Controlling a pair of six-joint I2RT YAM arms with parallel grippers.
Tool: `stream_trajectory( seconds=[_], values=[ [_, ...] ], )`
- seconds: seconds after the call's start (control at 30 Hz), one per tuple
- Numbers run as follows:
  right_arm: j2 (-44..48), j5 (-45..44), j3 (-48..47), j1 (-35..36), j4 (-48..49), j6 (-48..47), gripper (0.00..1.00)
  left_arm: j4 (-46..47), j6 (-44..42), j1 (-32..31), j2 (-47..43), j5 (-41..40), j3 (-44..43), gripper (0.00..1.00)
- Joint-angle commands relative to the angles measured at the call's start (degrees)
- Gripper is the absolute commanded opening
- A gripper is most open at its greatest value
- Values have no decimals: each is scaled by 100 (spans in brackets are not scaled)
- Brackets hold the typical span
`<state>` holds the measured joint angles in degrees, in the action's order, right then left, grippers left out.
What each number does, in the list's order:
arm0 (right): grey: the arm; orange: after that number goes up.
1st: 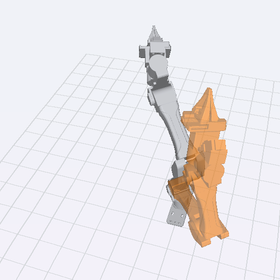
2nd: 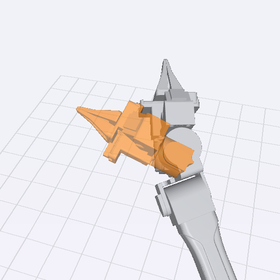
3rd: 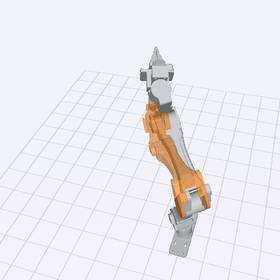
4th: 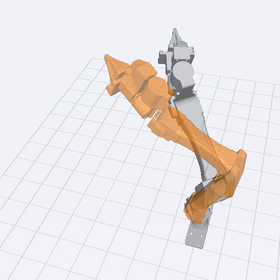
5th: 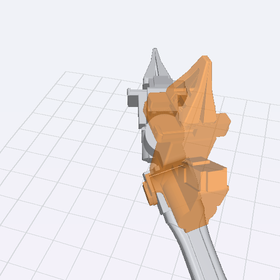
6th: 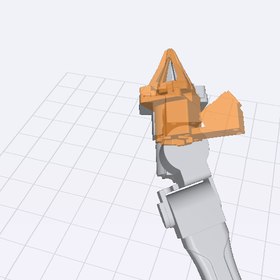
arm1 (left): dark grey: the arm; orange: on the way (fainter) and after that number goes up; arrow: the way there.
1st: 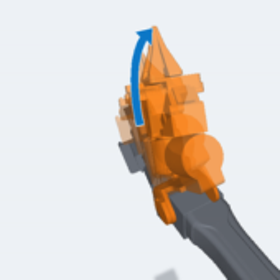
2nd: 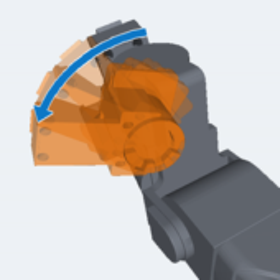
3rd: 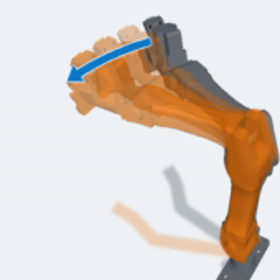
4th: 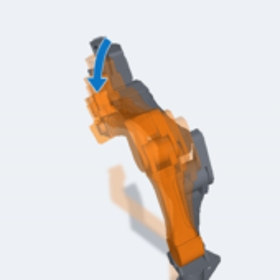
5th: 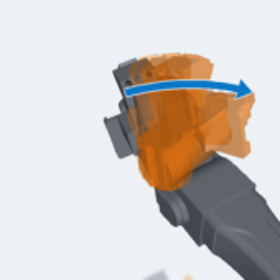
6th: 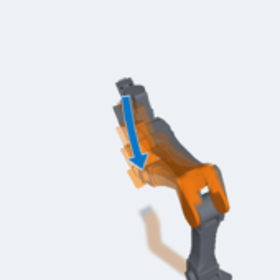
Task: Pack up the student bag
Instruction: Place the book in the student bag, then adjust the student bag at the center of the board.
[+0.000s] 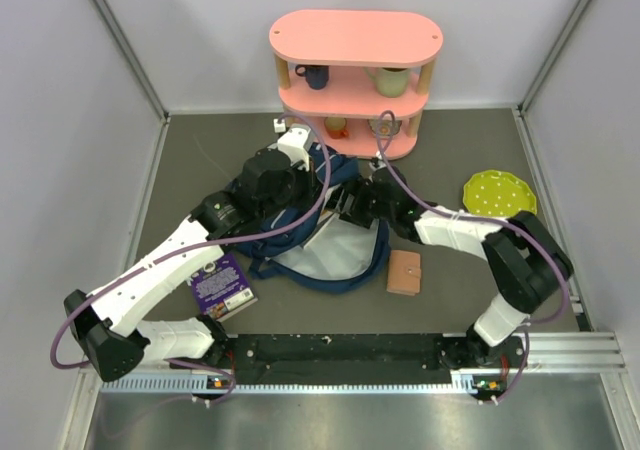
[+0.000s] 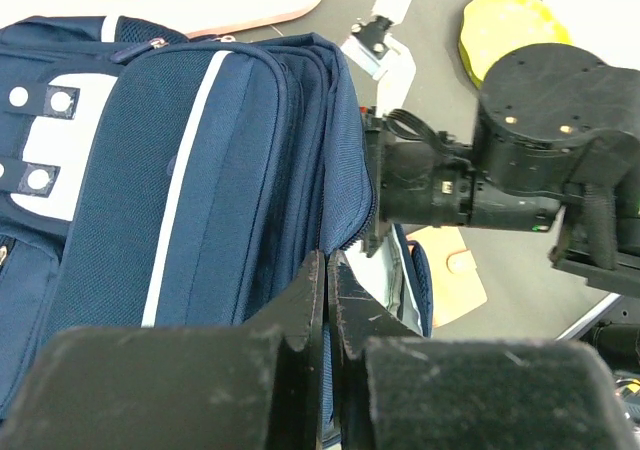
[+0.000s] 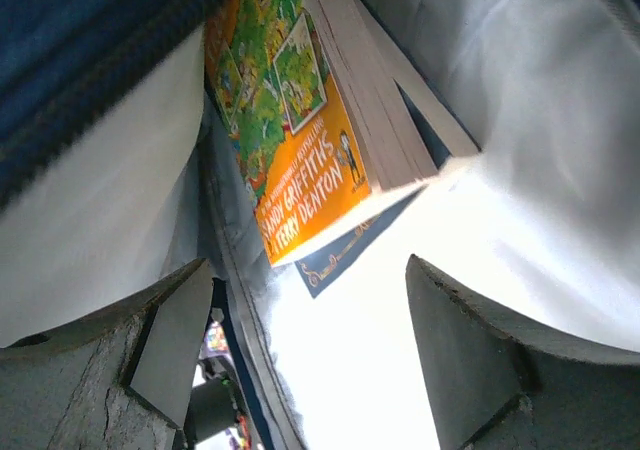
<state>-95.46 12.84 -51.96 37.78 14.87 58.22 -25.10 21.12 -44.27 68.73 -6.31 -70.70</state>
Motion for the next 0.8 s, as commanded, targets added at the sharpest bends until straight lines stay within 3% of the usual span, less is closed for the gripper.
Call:
stream_trajectory(
  seconds=[0.0,0.17,0.33,0.53,0.77],
  values=[
    [799,-422,230,72,-519,-511,77,709,102,68,-237,-248,-15,0],
    [1994,-1256,739,72,-1117,-934,75,665,146,85,-281,-380,21,0],
    [2550,-2205,688,63,-1898,-1427,74,621,164,85,-316,-389,38,0],
    [1954,-2927,100,63,-2751,-1814,76,603,199,77,-360,-301,73,0],
    [1013,-3103,-673,54,-3103,-2366,73,603,287,85,-386,-248,161,0]
  ],
)
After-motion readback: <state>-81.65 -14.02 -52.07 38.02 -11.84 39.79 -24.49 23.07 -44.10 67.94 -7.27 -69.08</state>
